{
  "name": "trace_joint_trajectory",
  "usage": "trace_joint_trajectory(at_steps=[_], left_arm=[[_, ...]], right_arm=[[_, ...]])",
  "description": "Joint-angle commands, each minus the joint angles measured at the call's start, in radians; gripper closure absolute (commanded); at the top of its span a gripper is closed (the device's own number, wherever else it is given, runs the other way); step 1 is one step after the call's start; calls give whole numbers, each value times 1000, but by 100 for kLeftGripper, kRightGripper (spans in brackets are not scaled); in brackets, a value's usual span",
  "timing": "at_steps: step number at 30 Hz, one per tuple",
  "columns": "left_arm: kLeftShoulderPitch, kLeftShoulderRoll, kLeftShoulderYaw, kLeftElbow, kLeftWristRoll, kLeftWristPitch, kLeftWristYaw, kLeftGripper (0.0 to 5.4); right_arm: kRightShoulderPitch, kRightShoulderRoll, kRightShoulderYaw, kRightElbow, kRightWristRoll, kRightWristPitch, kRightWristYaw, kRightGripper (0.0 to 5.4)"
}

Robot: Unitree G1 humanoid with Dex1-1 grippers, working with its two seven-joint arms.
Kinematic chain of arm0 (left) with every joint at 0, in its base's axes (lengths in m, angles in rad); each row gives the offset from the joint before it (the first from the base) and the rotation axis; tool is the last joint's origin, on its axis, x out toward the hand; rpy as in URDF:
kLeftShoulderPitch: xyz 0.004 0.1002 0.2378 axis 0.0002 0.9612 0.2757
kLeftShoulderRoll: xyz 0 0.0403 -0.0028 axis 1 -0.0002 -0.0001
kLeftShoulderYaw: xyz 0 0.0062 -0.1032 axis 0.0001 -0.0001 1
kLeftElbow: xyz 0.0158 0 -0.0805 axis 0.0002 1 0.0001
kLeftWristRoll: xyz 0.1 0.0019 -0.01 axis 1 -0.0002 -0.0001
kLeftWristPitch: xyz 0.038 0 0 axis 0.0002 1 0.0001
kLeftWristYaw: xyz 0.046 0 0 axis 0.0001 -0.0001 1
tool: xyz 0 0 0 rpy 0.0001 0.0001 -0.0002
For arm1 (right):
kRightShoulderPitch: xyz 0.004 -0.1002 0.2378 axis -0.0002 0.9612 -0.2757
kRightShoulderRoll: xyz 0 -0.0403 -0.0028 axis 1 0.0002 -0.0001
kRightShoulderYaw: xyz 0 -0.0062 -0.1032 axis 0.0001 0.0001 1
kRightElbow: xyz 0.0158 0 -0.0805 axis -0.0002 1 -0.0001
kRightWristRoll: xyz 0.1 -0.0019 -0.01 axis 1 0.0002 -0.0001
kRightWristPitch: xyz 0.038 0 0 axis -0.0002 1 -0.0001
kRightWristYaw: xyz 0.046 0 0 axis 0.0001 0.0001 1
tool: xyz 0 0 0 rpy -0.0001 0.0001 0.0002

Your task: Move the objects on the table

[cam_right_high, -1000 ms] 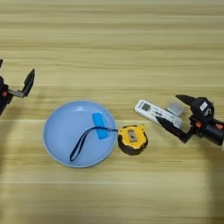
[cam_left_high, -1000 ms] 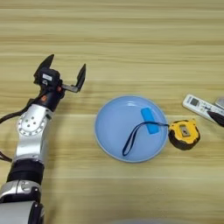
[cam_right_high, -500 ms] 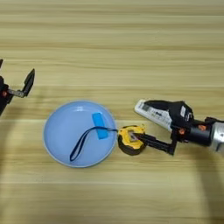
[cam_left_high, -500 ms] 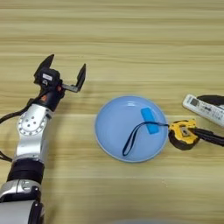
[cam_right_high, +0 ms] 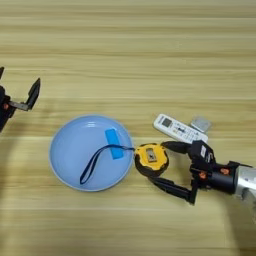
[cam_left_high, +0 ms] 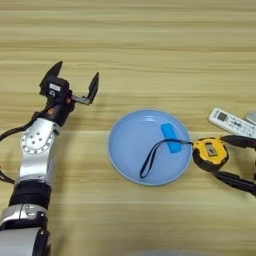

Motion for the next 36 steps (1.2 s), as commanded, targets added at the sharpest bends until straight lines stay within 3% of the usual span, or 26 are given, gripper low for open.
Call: trace_joint_trajectory(at_steps=[1,9,13,19,25,30,36], left_arm=[[-7,6,-3,1,-6,-4,-4,0],[-5,3,-6,7,0,-11,1,0],[-7,4,-6,14,-1,-14,0,0],[-9,3,-5,16,-3,-16,-1,0],[-9,2,-6,16,-3,-18,-1,0],[-8,0,-7,10,-3,-16,1,0],[-10,-1,-6,10,-4,-16,1,0]], right_arm=[[30,6,3,-17,6,6,0,18],[82,86,-25,-26,13,-39,-93,18],[88,144,-54,-39,73,-52,-116,18],[95,232,-90,-54,111,-118,-161,18],[88,285,-62,-33,12,-227,-236,18],[94,328,-61,-40,-15,-261,-318,18],[119,382,-47,-50,-93,-320,-440,18]])
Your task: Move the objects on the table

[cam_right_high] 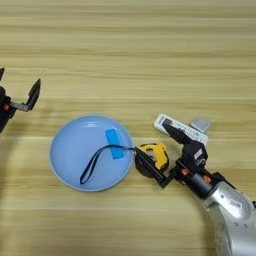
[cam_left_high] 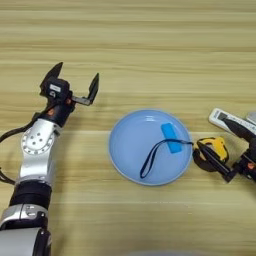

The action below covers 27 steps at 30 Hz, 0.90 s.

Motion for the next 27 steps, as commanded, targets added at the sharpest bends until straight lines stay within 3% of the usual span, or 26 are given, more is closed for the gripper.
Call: trace_joint_trajectory(at_steps=[1,5,12,27], left_arm=[[-11,2,-5,1,-5,-9,-2,0],[-13,2,-4,3,-6,-11,-2,0],[-14,0,-4,3,-6,-10,-1,0],[-21,0,-2,5,-11,-7,-5,0]], right_arm=[[22,39,11,-13,-71,-46,-89,18],[55,80,41,-36,-94,-45,-151,18],[109,92,77,-43,-183,-97,-229,18],[131,90,57,69,-221,-200,-323,18]])
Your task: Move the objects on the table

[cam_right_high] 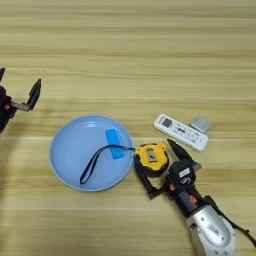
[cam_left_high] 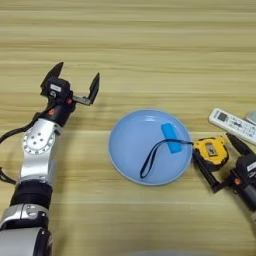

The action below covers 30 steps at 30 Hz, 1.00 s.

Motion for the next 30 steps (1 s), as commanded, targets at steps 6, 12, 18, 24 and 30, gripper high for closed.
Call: trace_joint_trajectory(at_steps=[6,12,18,24,30], left_arm=[[-21,4,-1,4,-13,-4,-6,0],[-24,3,0,9,-15,-5,-8,0],[-25,3,1,8,-16,-4,-8,0],[-25,3,1,10,-18,-5,-10,0],[-24,2,0,10,-18,-6,-11,0]], right_arm=[[26,-2,4,17,-23,-26,-42,18],[36,-14,23,17,-21,-4,-33,18],[31,-23,38,27,6,73,-15,18],[15,-19,22,17,47,158,-20,18],[3,-17,12,12,56,210,-29,18]])
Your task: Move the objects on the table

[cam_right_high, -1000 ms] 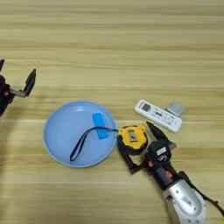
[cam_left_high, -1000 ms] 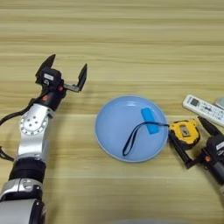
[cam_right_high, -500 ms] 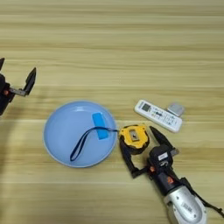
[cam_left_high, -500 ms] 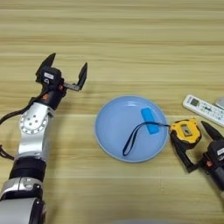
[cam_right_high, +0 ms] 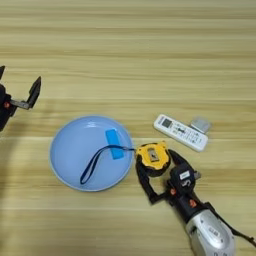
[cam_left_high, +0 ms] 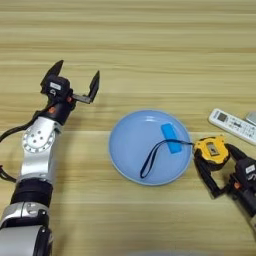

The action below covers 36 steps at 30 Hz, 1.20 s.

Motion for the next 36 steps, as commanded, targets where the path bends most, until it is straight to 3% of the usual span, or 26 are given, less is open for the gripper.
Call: trace_joint_trajectory(at_steps=[1,11,15,29,36], left_arm=[[-13,2,-1,8,-12,-6,-6,0],[-8,-1,-1,5,-11,-7,-7,0],[-6,-2,-1,3,-11,-7,-6,0],[-2,-5,-2,0,-8,-10,-3,0],[-3,-4,0,5,-10,-12,-5,0]], right_arm=[[1,-2,-8,7,4,50,-12,18],[-1,-12,14,8,-25,79,1,28],[-3,-9,15,6,-18,88,-1,62],[-23,5,9,-8,-8,96,-12,63],[-63,9,-25,-44,14,93,-39,63]])
